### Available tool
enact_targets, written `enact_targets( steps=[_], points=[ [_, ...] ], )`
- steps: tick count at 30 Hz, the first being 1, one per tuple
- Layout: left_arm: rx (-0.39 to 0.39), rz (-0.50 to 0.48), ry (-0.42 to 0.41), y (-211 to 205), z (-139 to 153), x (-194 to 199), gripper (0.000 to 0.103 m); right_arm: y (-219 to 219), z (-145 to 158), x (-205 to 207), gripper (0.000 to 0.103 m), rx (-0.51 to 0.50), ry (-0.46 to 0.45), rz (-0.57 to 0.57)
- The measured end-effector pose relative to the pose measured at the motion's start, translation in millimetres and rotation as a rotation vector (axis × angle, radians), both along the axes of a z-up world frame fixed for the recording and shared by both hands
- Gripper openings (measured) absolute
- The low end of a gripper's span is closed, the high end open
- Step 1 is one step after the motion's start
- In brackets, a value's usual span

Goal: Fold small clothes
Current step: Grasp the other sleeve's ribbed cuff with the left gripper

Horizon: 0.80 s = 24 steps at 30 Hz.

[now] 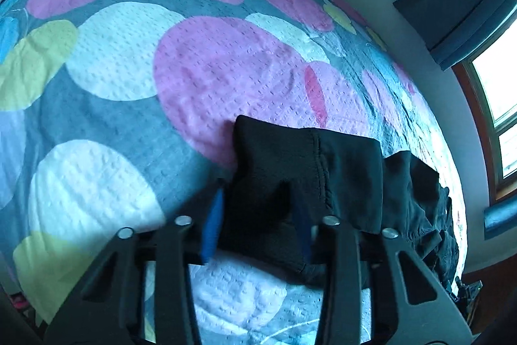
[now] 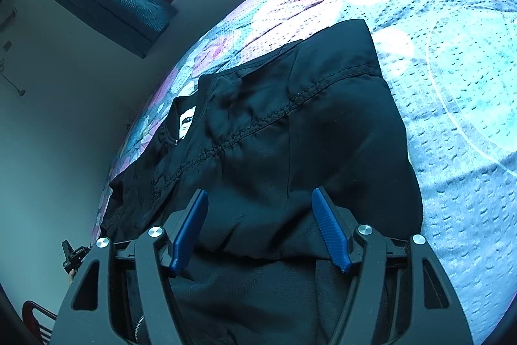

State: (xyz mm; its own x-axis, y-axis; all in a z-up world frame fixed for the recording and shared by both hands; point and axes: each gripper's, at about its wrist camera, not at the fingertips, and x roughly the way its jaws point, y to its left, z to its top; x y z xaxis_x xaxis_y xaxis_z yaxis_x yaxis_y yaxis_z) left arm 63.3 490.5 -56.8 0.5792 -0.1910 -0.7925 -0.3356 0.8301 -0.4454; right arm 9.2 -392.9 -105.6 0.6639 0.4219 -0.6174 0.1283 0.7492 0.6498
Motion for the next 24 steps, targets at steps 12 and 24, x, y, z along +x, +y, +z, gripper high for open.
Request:
enact_targets(
  steps=[12, 24],
  points=[
    [-0.033, -0.190, -0.251, -94.6, 106.5, -4.2, 0.000, 1.4, 1.2, -3.4, 0.067, 0.006, -0.012, -0.014],
    [0.306, -0.206, -0.060, -161.4, 92.0, 24.1, 0.056, -3.7, -1.5, -8.1, 0.067, 0.050, -0.038, -0.018]
  ],
)
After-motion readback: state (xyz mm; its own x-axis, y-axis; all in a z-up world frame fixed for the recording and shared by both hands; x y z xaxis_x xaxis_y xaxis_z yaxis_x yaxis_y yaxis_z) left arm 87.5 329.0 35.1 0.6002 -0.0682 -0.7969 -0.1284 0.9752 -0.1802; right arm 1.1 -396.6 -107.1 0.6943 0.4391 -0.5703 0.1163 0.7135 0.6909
